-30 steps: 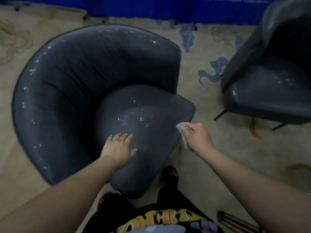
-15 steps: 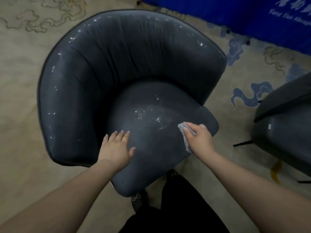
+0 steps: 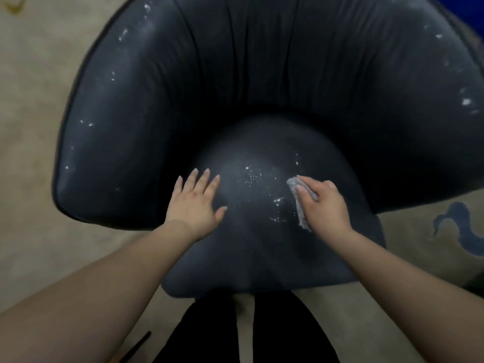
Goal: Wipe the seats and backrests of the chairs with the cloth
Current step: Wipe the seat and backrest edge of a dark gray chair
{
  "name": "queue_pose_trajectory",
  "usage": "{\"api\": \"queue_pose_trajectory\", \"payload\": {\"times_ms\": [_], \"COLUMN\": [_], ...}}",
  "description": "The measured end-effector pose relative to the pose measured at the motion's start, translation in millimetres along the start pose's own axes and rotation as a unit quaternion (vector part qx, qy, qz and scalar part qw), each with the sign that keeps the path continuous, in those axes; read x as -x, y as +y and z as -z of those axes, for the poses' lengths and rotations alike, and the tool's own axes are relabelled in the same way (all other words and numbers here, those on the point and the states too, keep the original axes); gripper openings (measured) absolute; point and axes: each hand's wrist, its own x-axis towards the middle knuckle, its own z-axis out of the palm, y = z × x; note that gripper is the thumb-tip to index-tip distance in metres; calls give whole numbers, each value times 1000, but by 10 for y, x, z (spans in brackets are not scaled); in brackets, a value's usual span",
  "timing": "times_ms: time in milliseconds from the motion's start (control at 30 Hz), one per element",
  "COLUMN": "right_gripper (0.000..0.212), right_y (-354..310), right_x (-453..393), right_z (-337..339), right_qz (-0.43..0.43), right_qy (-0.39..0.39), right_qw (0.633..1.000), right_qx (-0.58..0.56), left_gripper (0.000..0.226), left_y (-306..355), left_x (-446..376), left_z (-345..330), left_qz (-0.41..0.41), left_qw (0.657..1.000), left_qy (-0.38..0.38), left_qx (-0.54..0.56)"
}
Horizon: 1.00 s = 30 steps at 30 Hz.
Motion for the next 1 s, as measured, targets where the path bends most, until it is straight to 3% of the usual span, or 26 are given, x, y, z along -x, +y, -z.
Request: {"api": "queue_pose_trajectory", "payload": {"times_ms": [333,567,700,867,933,1000], "right_gripper": [35,40,52,56,56,55], "right_y": [275,229,235,324,363,363], "right_x": [-970,-1729,-1815,-1610,-1822,-1991], "right_z": [-820,-1478,-1796,-1870,-1688,-1568], "right_qz": [83,216,176,302,276,193], "right_qy": [-18,41,104,48,72,111], "right_qw": [996,972,968,935,939,962], "right_qx": [16,82,142,179,191,159], "left_gripper": [113,119,121,119,115,111], "left_y": [-206,-303,-358,-343,-353,-379], "left_x": [-887,-1365,-1420,-1409,-1418,-1447], "left_z": [-669,-1145,-1318,-1382,-1355,-1318], "left_qz": [11,-9,-6,-10,-14,-17], "left_qw": [998,993,985,983,981,981], "left_qy": [-6,14,33,46,50,47], "left_qx": [65,115,167,180,186,187]}}
